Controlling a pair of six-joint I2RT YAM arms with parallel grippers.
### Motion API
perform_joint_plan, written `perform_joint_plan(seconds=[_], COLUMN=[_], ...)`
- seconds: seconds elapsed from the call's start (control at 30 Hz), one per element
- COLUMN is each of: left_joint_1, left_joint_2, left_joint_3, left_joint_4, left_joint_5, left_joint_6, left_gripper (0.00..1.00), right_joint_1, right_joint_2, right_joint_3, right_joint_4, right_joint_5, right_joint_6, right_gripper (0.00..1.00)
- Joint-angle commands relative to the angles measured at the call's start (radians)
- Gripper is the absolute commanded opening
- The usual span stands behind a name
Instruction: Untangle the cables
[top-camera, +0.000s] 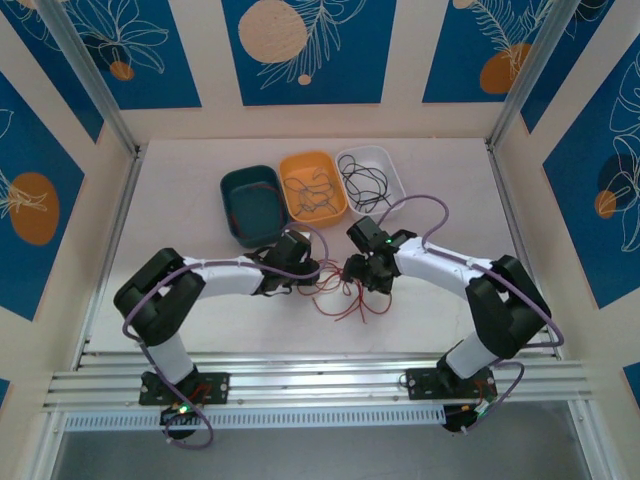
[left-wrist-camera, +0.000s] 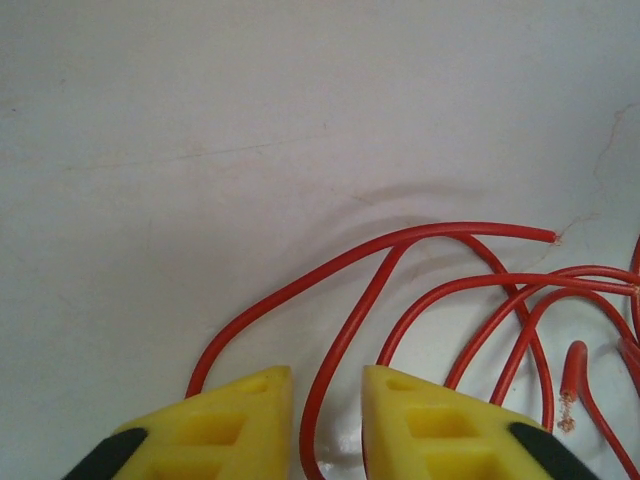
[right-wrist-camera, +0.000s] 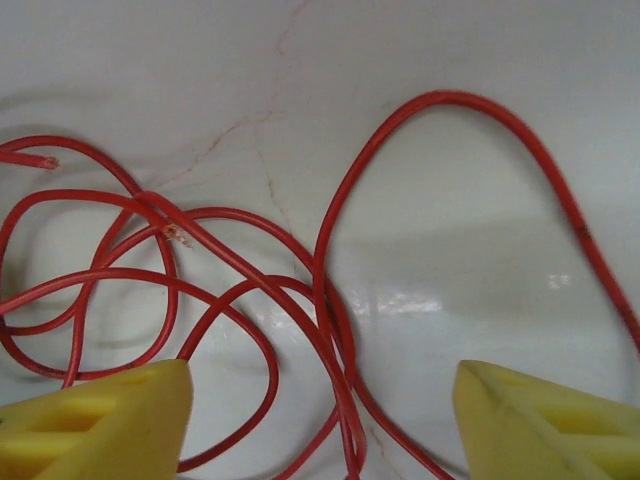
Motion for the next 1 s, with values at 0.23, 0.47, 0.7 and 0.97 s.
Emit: perform_joint_plan(seconds=[0.23,0.47,0.7,0.97], left_joint_1=[-0.006,-0.004,-0.004,-0.003], left_joint_2=[-0.039,-0.117,-0.185,-0.241], left_joint_3=[0.021,0.010,0.005,-0.005], left_joint_4=[-0.022,-0.073,-0.136,-0.143], left_joint_5=[-0.031,-0.095,-0.166,-0.183], left_joint_6=[-0.005,0.005,0.015,0.042], left_gripper=[0.06,0.05,0.03,0.04], right_joint_1=[-0.007,-0.049,-0.099,-0.115], right_joint_2=[0.048,0.021,-0.052,-0.123], right_joint_3=[0.037,0.017,-0.007,-0.038], right_joint_4=[-0.014,-0.054,-0.099,-0.028], right_joint_5=[-0.025,0.004,0.048,-0.003], right_joint_6=[0.034,0.051,0.063,0.011], right_gripper=[0.38,0.20,0.12,0.12])
